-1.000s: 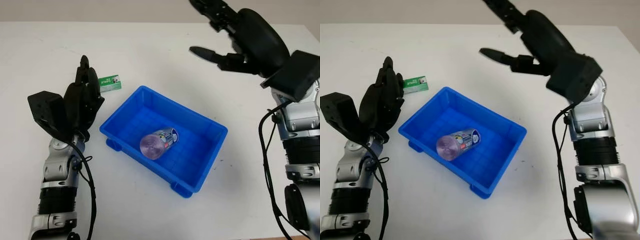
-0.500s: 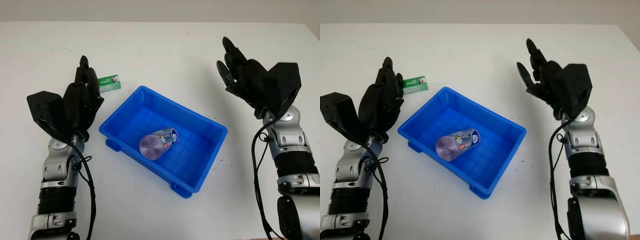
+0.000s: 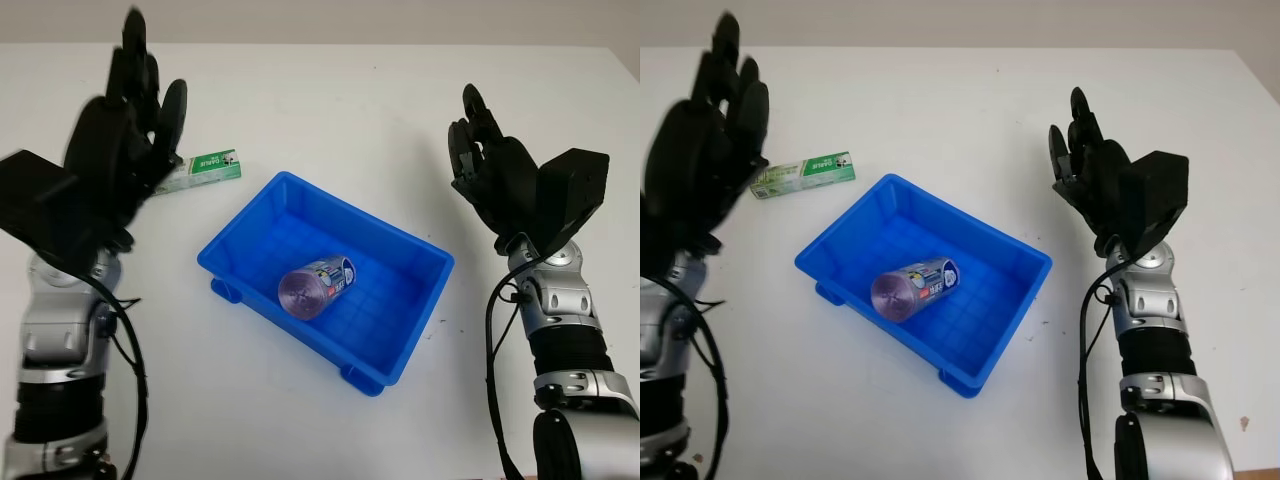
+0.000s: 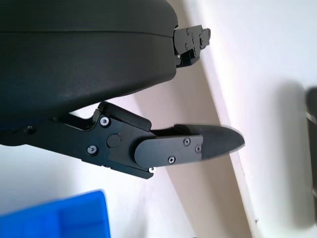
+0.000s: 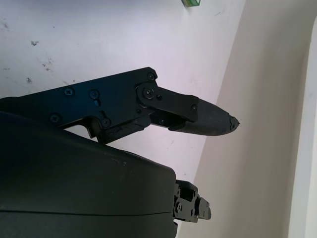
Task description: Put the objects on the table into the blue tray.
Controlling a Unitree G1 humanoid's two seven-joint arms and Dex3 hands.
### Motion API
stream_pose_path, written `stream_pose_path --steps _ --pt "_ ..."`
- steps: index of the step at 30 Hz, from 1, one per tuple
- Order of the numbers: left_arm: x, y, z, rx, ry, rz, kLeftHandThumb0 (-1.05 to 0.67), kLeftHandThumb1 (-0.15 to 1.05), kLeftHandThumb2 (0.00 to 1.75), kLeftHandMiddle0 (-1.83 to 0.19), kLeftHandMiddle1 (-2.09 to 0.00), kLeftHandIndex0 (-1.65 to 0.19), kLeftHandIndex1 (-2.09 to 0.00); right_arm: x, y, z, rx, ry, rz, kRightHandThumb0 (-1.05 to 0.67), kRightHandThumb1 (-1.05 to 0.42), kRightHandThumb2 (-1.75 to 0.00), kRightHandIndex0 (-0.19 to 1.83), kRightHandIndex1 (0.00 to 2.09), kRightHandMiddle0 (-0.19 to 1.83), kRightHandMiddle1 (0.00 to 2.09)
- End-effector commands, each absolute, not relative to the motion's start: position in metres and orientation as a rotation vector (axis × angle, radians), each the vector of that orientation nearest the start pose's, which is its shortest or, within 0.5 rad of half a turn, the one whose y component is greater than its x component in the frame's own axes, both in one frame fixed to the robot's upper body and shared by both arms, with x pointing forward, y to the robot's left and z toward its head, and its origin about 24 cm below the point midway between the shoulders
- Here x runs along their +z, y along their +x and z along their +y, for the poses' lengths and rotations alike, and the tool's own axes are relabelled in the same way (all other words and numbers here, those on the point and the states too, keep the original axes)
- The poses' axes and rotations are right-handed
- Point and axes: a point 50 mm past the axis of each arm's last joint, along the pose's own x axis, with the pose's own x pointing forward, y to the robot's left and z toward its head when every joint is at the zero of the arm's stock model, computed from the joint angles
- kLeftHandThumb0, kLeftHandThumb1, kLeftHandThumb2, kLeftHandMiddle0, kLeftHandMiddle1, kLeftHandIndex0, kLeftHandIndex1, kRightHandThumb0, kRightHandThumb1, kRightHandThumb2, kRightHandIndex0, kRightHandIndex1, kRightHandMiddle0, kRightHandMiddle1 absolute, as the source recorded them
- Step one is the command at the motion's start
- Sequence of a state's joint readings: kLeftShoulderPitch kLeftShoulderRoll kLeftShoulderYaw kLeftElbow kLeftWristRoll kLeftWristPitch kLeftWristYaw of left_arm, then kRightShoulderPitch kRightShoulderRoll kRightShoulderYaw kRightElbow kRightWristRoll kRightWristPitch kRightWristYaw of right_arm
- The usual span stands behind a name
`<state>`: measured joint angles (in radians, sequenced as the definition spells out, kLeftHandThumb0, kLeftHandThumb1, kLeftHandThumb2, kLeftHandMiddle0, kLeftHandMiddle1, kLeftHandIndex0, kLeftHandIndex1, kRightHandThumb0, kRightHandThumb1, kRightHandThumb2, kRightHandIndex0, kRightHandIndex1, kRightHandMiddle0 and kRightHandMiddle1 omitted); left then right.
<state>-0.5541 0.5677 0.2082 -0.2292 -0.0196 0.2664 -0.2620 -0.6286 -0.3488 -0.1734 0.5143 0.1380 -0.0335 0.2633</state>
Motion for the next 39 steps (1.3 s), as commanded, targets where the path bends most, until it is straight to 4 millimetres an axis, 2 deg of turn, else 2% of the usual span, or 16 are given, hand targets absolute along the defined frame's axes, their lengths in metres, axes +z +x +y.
stream_pose_path --steps 1,7,13,18,23,24,25,26,27,29,31,34,35,36,37,39 --pt "0.293 0.293 0.229 -0.032 0.676 -0.541 -0.59 0.94 0.05 0.02 -0.10 0.01 -0.10 0.143 0.360 -0.224 0.104 -0.123 -0.194 -0.63 -1.05 -0.65 -0.18 0.03 -0.17 0.05" --pt "0.316 0.324 0.239 0.048 1.067 -0.404 -0.44 0.76 0.03 -0.28 -0.19 -0.24 -0.24 0.146 0.362 -0.222 0.105 -0.112 -0.193 -0.65 -1.05 -0.63 -0.17 0.04 -0.16 0.05" --pt "0.293 0.363 0.236 -0.011 1.282 -0.175 -0.41 0.78 0.06 -0.43 -0.16 -0.20 -0.19 0.149 0.363 -0.220 0.127 -0.101 -0.194 -0.64 -1.05 -0.63 -0.18 0.05 -0.16 0.05" --pt "0.280 0.377 0.235 -0.036 1.346 -0.108 -0.44 0.82 0.07 -0.41 -0.12 -0.20 -0.15 0.149 0.363 -0.221 0.128 -0.096 -0.188 -0.63 -1.05 -0.62 -0.18 0.05 -0.16 0.06" --pt "0.262 0.392 0.237 -0.102 1.388 -0.002 -0.49 0.85 0.06 -0.16 -0.01 -0.13 -0.09 0.150 0.361 -0.225 0.133 -0.128 -0.185 -0.63 -1.05 -0.62 -0.18 0.05 -0.16 0.05" --pt "0.258 0.393 0.237 -0.122 1.407 -0.001 -0.51 0.85 0.06 -0.04 -0.51 -0.05 -0.58 0.150 0.361 -0.225 0.132 -0.132 -0.183 -0.63 -1.05 -0.63 -0.18 0.05 -0.16 0.05" --pt "0.255 0.394 0.237 -0.147 1.420 -0.014 -0.50 0.85 0.05 0.07 -0.82 0.06 -0.93 0.150 0.361 -0.226 0.133 -0.129 -0.183 -0.63 -1.05 -0.63 -0.18 0.05 -0.16 0.05" --pt "0.252 0.395 0.237 -0.165 1.425 -0.016 -0.49 0.85 0.05 0.14 -1.03 0.14 -1.09 0.150 0.361 -0.226 0.134 -0.126 -0.185 -0.63 -1.05 -0.62 -0.18 0.05 -0.17 0.05" --pt "0.249 0.397 0.237 -0.170 1.445 0.003 -0.48 0.84 0.05 0.17 -1.02 0.16 -1.01 0.150 0.361 -0.226 0.136 -0.124 -0.187 -0.63 -1.05 -0.62 -0.18 0.05 -0.17 0.05" --pt "0.245 0.399 0.237 -0.167 1.473 0.033 -0.54 0.85 0.05 0.12 -0.72 0.14 -0.68 0.150 0.361 -0.226 0.137 -0.129 -0.190 -0.63 -1.05 -0.63 -0.18 0.05 -0.17 0.05" --pt "0.238 0.402 0.238 -0.177 1.509 0.096 -0.55 0.85 0.06 0.14 -0.68 0.09 -0.50 0.151 0.361 -0.227 0.143 -0.132 -0.189 -0.63 -1.05 -0.62 -0.19 0.05 -0.18 0.05" --pt "0.229 0.403 0.240 -0.193 1.462 0.144 -0.46 0.83 0.05 0.11 -1.65 -0.08 -0.48 0.151 0.361 -0.227 0.146 -0.125 -0.193 -0.63 -1.05 -0.62 -0.19 0.05 -0.18 0.05" --pt "0.227 0.403 0.241 -0.203 1.450 0.150 -0.42 0.82 0.05 0.07 -1.75 -0.12 -0.51 0.151 0.361 -0.227 0.146 -0.127 -0.195 -0.63 -1.05 -0.62 -0.19 0.05 -0.18 0.05" --pt "0.225 0.402 0.242 -0.218 1.451 0.161 -0.40 0.82 0.05 0.05 -1.61 -0.15 -0.54 0.152 0.362 -0.227 0.145 -0.126 -0.194 -0.63 -1.05 -0.62 -0.19 0.05 -0.18 0.05" --pt "0.223 0.402 0.243 -0.230 1.452 0.178 -0.41 0.82 0.05 0.09 -1.65 -0.16 -0.54 0.152 0.362 -0.227 0.145 -0.126 -0.191 -0.64 -1.05 -0.62 -0.19 0.05 -0.18 0.05" --pt "0.220 0.401 0.244 -0.245 1.457 0.208 -0.45 0.82 0.05 0.14 -1.31 -0.10 -0.48 0.152 0.362 -0.227 0.144 -0.120 -0.188 -0.64 -1.05 -0.62 -0.19 0.05 -0.18 0.05"
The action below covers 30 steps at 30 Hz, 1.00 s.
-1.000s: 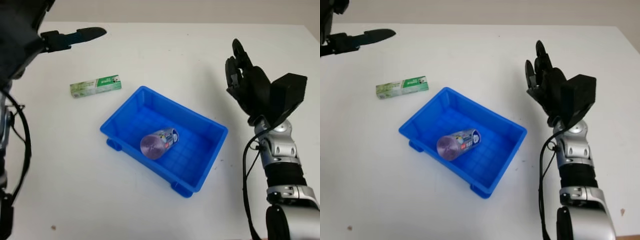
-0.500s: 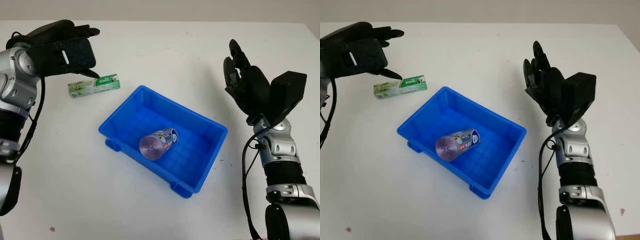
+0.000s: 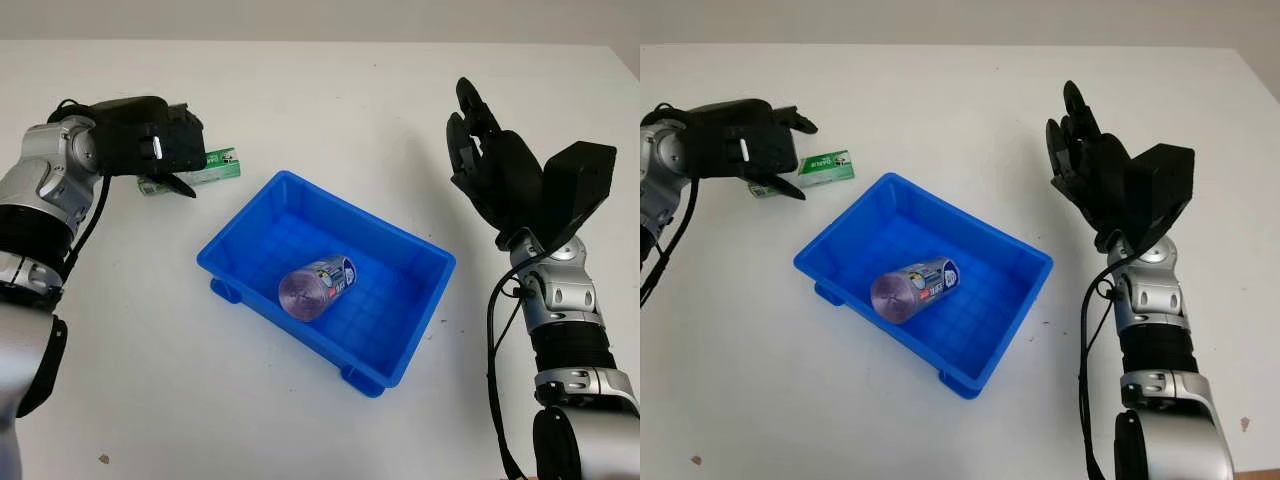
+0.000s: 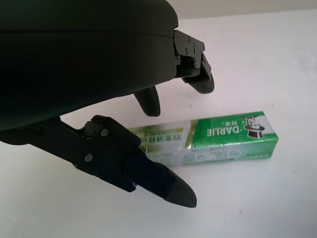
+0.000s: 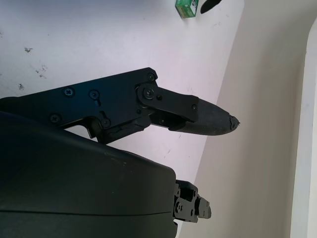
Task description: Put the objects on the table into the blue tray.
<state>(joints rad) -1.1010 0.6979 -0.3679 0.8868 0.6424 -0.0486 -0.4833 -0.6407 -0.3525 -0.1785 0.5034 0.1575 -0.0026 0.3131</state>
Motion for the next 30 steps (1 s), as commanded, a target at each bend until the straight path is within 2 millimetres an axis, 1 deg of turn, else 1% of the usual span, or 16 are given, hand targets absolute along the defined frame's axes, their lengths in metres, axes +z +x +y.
stream_pose_path --steps 1,3,4,5,6,8,9,10,11,12,14,19,25,27,29,30 --pt "0.219 0.400 0.244 -0.248 1.472 0.223 -0.46 0.82 0.05 0.14 -1.19 -0.09 -0.45 0.152 0.362 -0.227 0.144 -0.119 -0.188 -0.64 -1.05 -0.62 -0.19 0.05 -0.18 0.05" --pt "0.215 0.400 0.243 -0.243 1.499 0.241 -0.50 0.82 0.05 0.17 -1.30 -0.12 -0.45 0.153 0.363 -0.227 0.146 -0.120 -0.186 -0.64 -1.05 -0.62 -0.19 0.04 -0.19 0.05" --pt "0.212 0.399 0.242 -0.238 1.509 0.247 -0.50 0.85 0.06 0.18 -1.41 -0.11 -0.58 0.153 0.363 -0.227 0.146 -0.122 -0.184 -0.64 -1.05 -0.62 -0.19 0.04 -0.19 0.05" --pt "0.208 0.399 0.242 -0.224 1.525 0.232 -0.48 0.87 0.06 0.16 -1.47 -0.02 -0.90 0.153 0.363 -0.226 0.149 -0.120 -0.183 -0.64 -1.05 -0.62 -0.19 0.04 -0.19 0.05" --pt "0.204 0.399 0.242 -0.214 1.537 0.220 -0.45 0.91 0.06 0.10 -1.46 -0.01 -1.07 0.153 0.363 -0.226 0.150 -0.118 -0.182 -0.64 -1.05 -0.62 -0.19 0.04 -0.19 0.05" --pt "0.194 0.396 0.243 -0.151 1.635 0.128 -0.38 0.97 0.07 -0.05 -1.46 -0.04 -1.22 0.152 0.363 -0.226 0.152 -0.121 -0.181 -0.63 -1.05 -0.62 -0.19 0.04 -0.18 0.05" --pt "0.188 0.395 0.244 -0.124 1.686 0.075 -0.34 1.01 0.08 -0.14 -1.76 -0.09 -1.43 0.152 0.363 -0.226 0.153 -0.125 -0.183 -0.62 -1.05 -0.62 -0.19 0.05 -0.18 0.05" --pt "0.183 0.394 0.245 -0.104 1.729 0.030 -0.33 1.03 0.11 -0.21 -1.92 -0.07 -1.66 0.152 0.363 -0.226 0.155 -0.127 -0.184 -0.62 -1.05 -0.63 -0.19 0.05 -0.18 0.05" --pt "0.179 0.393 0.246 -0.089 1.758 -0.004 -0.33 1.04 0.16 -0.34 -2.01 -0.06 -1.87 0.152 0.362 -0.226 0.154 -0.132 -0.184 -0.61 -1.05 -0.63 -0.19 0.05 -0.18 0.05" --pt "0.177 0.393 0.247 -0.081 1.778 -0.032 -0.34 1.04 0.22 -0.51 -2.06 -0.13 -2.00 0.152 0.362 -0.227 0.154 -0.136 -0.184 -0.61 -1.05 -0.63 -0.19 0.05 -0.18 0.05" --pt "0.175 0.392 0.247 -0.069 1.803 -0.071 -0.36 1.05 0.28 -0.64 -2.08 -0.20 -2.07 0.152 0.362 -0.227 0.155 -0.133 -0.182 -0.60 -1.05 -0.64 -0.19 0.05 -0.19 0.05" --pt "0.176 0.394 0.246 -0.032 1.842 -0.104 -0.39 1.05 0.31 -0.58 -2.09 -0.13 -2.09 0.153 0.363 -0.227 0.164 -0.122 -0.182 -0.59 -1.05 -0.64 -0.19 0.04 -0.19 0.05" --pt "0.183 0.395 0.246 0.000 1.803 -0.136 -0.40 1.05 0.27 -0.66 -2.09 -0.21 -2.09 0.154 0.363 -0.227 0.181 -0.136 -0.193 -0.60 -1.05 -0.64 -0.19 0.02 -0.19 0.03" --pt "0.193 0.395 0.246 0.027 1.776 -0.152 -0.40 1.05 0.25 -0.68 -2.09 -0.25 -2.09 0.154 0.363 -0.227 0.183 -0.142 -0.192 -0.60 -1.05 -0.64 -0.19 0.02 -0.19 0.04" --pt "0.210 0.396 0.244 0.071 1.729 -0.176 -0.40 1.05 0.28 -0.58 -2.09 -0.20 -2.09 0.154 0.363 -0.228 0.183 -0.136 -0.188 -0.60 -1.05 -0.64 -0.19 0.02 -0.19 0.04" --pt "0.220 0.395 0.243 0.096 1.687 -0.207 -0.41 1.05 0.28 -0.58 -2.09 -0.17 -2.00 0.154 0.363 -0.228 0.184 -0.132 -0.188 -0.60 -1.05 -0.64 -0.19 0.02 -0.19 0.04"
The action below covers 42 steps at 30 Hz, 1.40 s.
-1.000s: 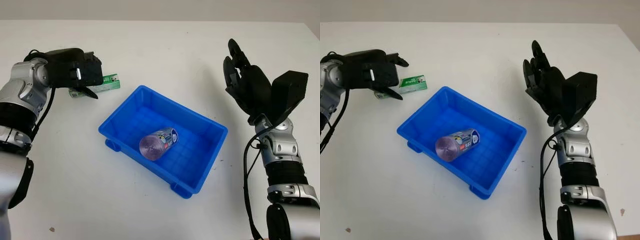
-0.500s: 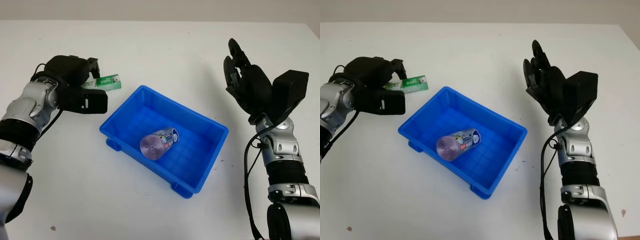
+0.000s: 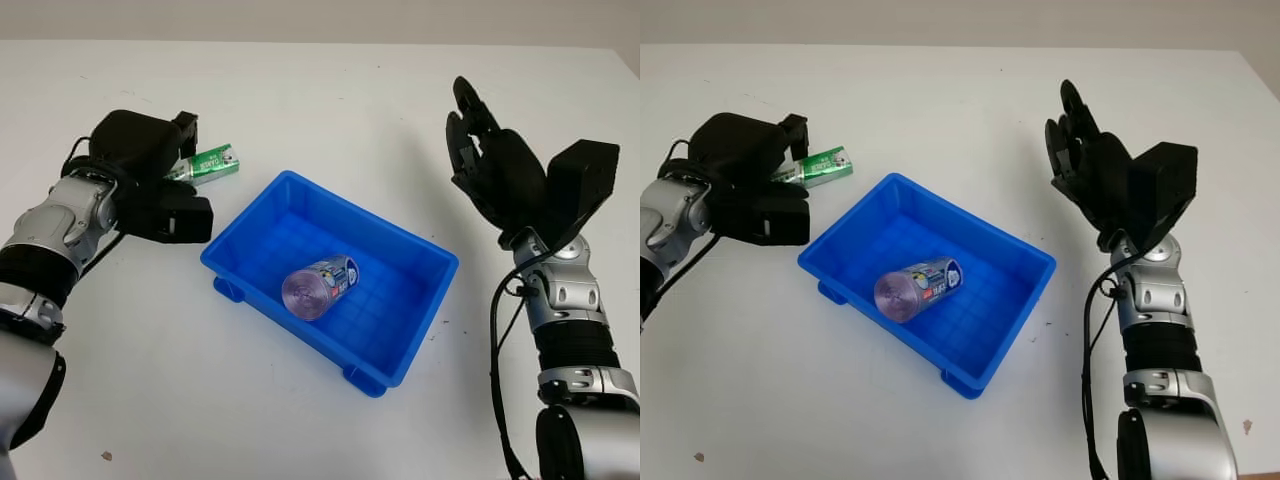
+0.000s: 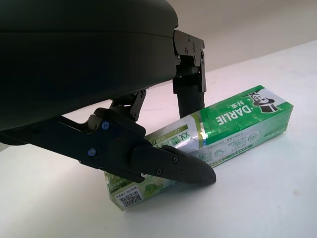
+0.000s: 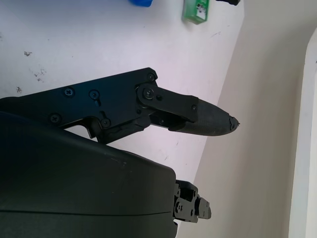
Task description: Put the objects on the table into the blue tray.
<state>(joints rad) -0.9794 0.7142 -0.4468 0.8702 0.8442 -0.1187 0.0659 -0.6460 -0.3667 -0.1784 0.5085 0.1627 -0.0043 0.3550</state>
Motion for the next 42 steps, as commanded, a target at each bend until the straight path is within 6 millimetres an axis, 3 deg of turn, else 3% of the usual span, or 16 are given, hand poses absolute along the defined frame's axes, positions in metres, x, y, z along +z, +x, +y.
stream_pose_path --steps 1,3,7,12,16,25,32,33,36,37,38,40,42 --pt "0.231 0.394 0.242 0.115 1.634 -0.248 -0.40 1.05 0.27 -0.58 -2.09 -0.18 -1.99 0.154 0.363 -0.228 0.186 -0.129 -0.187 -0.60 -1.05 -0.64 -0.19 0.02 -0.19 0.04" --pt "0.254 0.391 0.239 0.136 1.446 -0.317 -0.39 1.05 0.31 -0.65 -2.09 -0.24 -2.07 0.154 0.363 -0.228 0.190 -0.126 -0.189 -0.60 -1.05 -0.63 -0.19 0.02 -0.19 0.03" --pt "0.298 0.380 0.234 0.082 1.087 -0.439 -0.31 1.05 0.33 -0.86 -2.09 -0.63 -2.09 0.155 0.364 -0.227 0.194 -0.116 -0.188 -0.60 -1.05 -0.62 -0.19 0.01 -0.19 0.02" --pt "0.337 0.354 0.220 -0.029 0.989 -0.568 -0.33 1.05 0.34 -1.04 -2.09 -0.85 -2.09 0.154 0.364 -0.225 0.195 -0.112 -0.192 -0.61 -1.05 -0.61 -0.19 0.02 -0.19 0.03" --pt "0.350 0.333 0.204 -0.160 0.926 -0.616 -0.35 1.05 0.35 -1.17 -2.09 -0.92 -2.09 0.154 0.364 -0.223 0.185 -0.119 -0.179 -0.63 -1.05 -0.60 -0.19 0.03 -0.18 0.04" --pt "0.330 0.310 0.172 -0.426 0.939 -0.537 -0.32 1.05 0.34 -1.08 -2.09 -0.82 -2.09 0.155 0.363 -0.222 0.187 -0.119 -0.182 -0.64 -1.05 -0.59 -0.19 0.04 -0.18 0.05" --pt "0.296 0.319 0.157 -0.542 1.005 -0.444 -0.35 1.05 0.38 -1.10 -2.09 -0.85 -2.09 0.154 0.361 -0.221 0.183 -0.099 -0.190 -0.62 -1.05 -0.60 -0.19 0.04 -0.18 0.05" --pt "0.289 0.320 0.155 -0.547 1.005 -0.428 -0.34 1.05 0.37 -1.06 -2.09 -0.82 -2.09 0.154 0.361 -0.221 0.182 -0.100 -0.188 -0.62 -1.05 -0.60 -0.19 0.04 -0.18 0.05" --pt "0.270 0.322 0.151 -0.582 0.969 -0.345 -0.32 1.05 0.28 -0.63 -2.09 -0.28 -2.04 0.154 0.360 -0.221 0.179 -0.104 -0.182 -0.62 -1.05 -0.60 -0.19 0.05 -0.18 0.05" --pt "0.265 0.321 0.149 -0.599 0.974 -0.321 -0.32 1.05 0.24 -0.41 -1.97 -0.08 -1.90 0.154 0.359 -0.221 0.179 -0.107 -0.181 -0.62 -1.05 -0.61 -0.19 0.05 -0.18 0.05" --pt "0.262 0.321 0.148 -0.620 0.983 -0.298 -0.33 1.05 0.21 -0.25 -1.69 0.02 -1.67 0.153 0.359 -0.221 0.178 -0.108 -0.181 -0.62 -1.05 -0.61 -0.19 0.05 -0.18 0.05" --pt "0.255 0.320 0.144 -0.676 0.965 -0.275 -0.34 1.05 0.12 -0.13 -0.78 0.12 -1.05 0.153 0.358 -0.220 0.176 -0.101 -0.184 -0.62 -1.05 -0.62 -0.19 0.05 -0.18 0.05" --pt "0.252 0.321 0.142 -0.708 0.955 -0.256 -0.34 1.04 0.08 -0.10 -0.32 0.12 -0.67 0.152 0.357 -0.220 0.172 -0.098 -0.186 -0.62 -1.05 -0.62 -0.18 0.05 -0.17 0.06"
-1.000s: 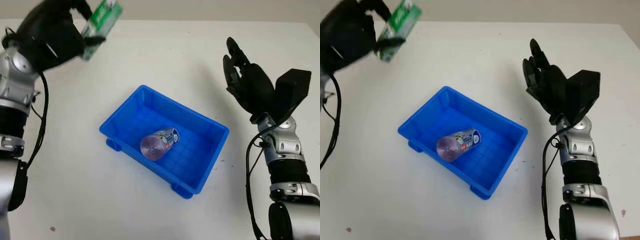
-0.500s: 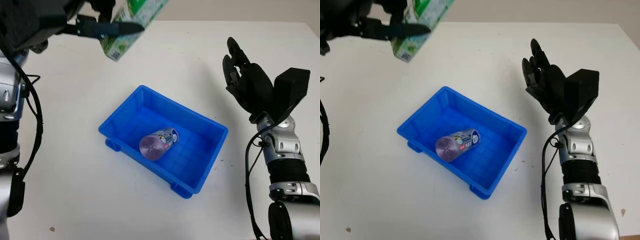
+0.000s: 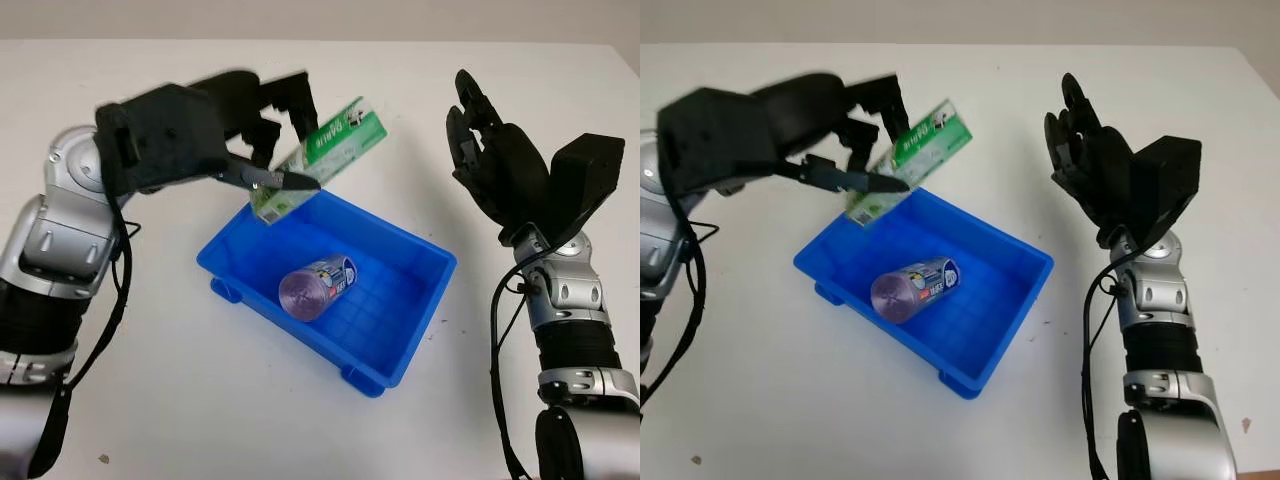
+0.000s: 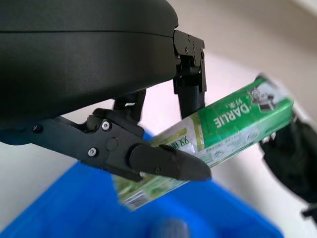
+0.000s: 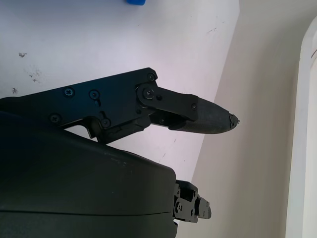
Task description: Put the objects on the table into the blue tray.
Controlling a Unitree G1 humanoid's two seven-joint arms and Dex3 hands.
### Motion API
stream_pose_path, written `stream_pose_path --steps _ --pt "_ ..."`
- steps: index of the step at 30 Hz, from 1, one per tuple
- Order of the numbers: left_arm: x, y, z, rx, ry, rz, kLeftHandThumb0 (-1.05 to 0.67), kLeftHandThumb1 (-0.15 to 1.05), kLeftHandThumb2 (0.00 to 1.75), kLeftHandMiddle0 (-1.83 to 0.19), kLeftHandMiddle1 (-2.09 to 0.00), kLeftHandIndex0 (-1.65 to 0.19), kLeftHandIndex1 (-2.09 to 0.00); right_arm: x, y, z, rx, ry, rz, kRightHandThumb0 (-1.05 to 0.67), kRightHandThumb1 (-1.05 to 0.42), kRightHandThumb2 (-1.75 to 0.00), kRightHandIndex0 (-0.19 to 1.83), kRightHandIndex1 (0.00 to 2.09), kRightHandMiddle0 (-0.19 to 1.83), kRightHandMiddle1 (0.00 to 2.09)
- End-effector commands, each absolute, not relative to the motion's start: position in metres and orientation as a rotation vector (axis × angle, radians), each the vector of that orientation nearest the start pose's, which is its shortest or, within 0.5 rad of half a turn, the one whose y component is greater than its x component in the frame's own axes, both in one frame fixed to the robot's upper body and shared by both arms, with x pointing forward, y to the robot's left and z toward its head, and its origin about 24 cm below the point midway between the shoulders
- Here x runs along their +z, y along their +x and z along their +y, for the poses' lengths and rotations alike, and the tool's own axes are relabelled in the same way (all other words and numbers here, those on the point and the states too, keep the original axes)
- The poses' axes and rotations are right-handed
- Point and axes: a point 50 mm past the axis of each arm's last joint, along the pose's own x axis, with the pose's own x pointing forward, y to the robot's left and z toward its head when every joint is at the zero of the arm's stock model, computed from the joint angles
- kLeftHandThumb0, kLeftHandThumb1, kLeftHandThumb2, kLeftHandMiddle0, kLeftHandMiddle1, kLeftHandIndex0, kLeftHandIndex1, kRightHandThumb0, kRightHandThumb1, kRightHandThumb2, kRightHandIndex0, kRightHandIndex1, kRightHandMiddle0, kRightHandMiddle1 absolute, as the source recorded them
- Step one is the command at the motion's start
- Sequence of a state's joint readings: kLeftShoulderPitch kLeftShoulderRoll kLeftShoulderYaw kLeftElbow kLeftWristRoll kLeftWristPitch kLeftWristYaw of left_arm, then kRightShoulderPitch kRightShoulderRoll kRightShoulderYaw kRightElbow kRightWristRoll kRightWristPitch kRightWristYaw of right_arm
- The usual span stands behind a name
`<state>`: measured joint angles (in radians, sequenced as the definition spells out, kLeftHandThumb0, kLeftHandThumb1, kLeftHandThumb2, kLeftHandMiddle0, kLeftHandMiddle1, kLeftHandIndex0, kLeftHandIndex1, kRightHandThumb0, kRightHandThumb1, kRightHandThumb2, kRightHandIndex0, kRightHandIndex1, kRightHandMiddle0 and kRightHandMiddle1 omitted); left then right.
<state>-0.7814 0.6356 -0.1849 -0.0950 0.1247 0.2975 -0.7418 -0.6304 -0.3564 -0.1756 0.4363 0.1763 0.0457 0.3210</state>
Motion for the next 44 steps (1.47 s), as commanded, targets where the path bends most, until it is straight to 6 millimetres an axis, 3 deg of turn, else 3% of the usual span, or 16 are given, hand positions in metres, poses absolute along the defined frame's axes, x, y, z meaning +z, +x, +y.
stream_pose_path --steps 1,4,9,11,12,13,15,17,20,24,29,36,44 --pt "0.252 0.321 0.141 -0.713 0.954 -0.248 -0.34 1.04 0.06 -0.05 -0.16 0.14 -0.50 0.152 0.357 -0.220 0.171 -0.098 -0.186 -0.62 -1.05 -0.62 -0.18 0.05 -0.17 0.06" --pt "0.256 0.321 0.140 -0.716 0.924 -0.252 -0.34 1.03 0.05 0.04 -0.04 0.18 -0.36 0.151 0.356 -0.220 0.166 -0.099 -0.184 -0.62 -1.05 -0.62 -0.17 0.06 -0.16 0.06" --pt "0.265 0.321 0.143 -0.683 0.848 -0.252 -0.20 1.04 0.08 0.00 -0.06 0.13 -0.33 0.150 0.357 -0.220 0.156 -0.099 -0.178 -0.62 -1.05 -0.60 -0.17 0.06 -0.16 0.06" --pt "0.269 0.321 0.146 -0.643 0.839 -0.280 -0.16 1.04 0.20 -0.13 -0.13 0.06 -0.35 0.150 0.357 -0.220 0.157 -0.100 -0.177 -0.63 -1.05 -0.60 -0.17 0.06 -0.16 0.06" --pt "0.273 0.322 0.150 -0.608 0.800 -0.302 -0.17 0.99 0.33 -0.11 -0.12 0.05 -0.34 0.151 0.357 -0.220 0.156 -0.101 -0.176 -0.63 -1.05 -0.60 -0.17 0.05 -0.16 0.06" --pt "0.275 0.323 0.153 -0.584 0.770 -0.314 -0.24 0.91 0.58 -0.07 -0.09 0.06 -0.33 0.151 0.358 -0.220 0.154 -0.102 -0.176 -0.63 -1.05 -0.60 -0.17 0.06 -0.15 0.06" --pt "0.278 0.329 0.161 -0.524 0.717 -0.354 -0.31 0.88 0.70 -0.05 -0.07 0.07 -0.32 0.151 0.358 -0.219 0.152 -0.097 -0.175 -0.63 -1.05 -0.60 -0.17 0.06 -0.15 0.06" --pt "0.281 0.337 0.173 -0.428 0.649 -0.396 -0.46 1.01 0.48 -0.04 -0.06 0.08 -0.32 0.152 0.359 -0.219 0.152 -0.089 -0.174 -0.63 -1.05 -0.60 -0.17 0.06 -0.15 0.06" --pt "0.278 0.349 0.192 -0.284 0.459 -0.417 -0.56 1.04 0.42 -0.01 -0.04 0.10 -0.34 0.153 0.360 -0.218 0.158 -0.085 -0.181 -0.62 -1.05 -0.60 -0.17 0.06 -0.15 0.06" --pt "0.257 0.359 0.216 -0.149 0.308 -0.365 -0.67 1.05 0.47 0.14 -0.02 0.19 -0.17 0.154 0.361 -0.219 0.169 -0.075 -0.187 -0.61 -1.05 -0.62 -0.18 0.05 -0.17 0.05" --pt "0.217 0.366 0.234 -0.069 0.197 -0.226 -0.62 1.05 0.61 0.19 0.00 0.19 0.00 0.158 0.362 -0.223 0.161 -0.105 -0.208 -0.63 -1.05 -0.63 -0.18 0.05 -0.18 0.05" --pt "0.176 0.362 0.238 -0.011 0.117 -0.138 -0.69 1.05 0.69 0.19 0.00 0.19 0.00 0.161 0.367 -0.227 0.132 -0.083 -0.221 -0.69 -1.05 -0.62 -0.17 0.06 -0.16 0.06" --pt "0.158 0.359 0.241 -0.004 0.102 -0.080 -0.65 1.05 0.72 0.19 0.00 0.19 0.00 0.160 0.367 -0.226 0.134 -0.076 -0.215 -0.69 -1.05 -0.62 -0.17 0.05 -0.16 0.05"
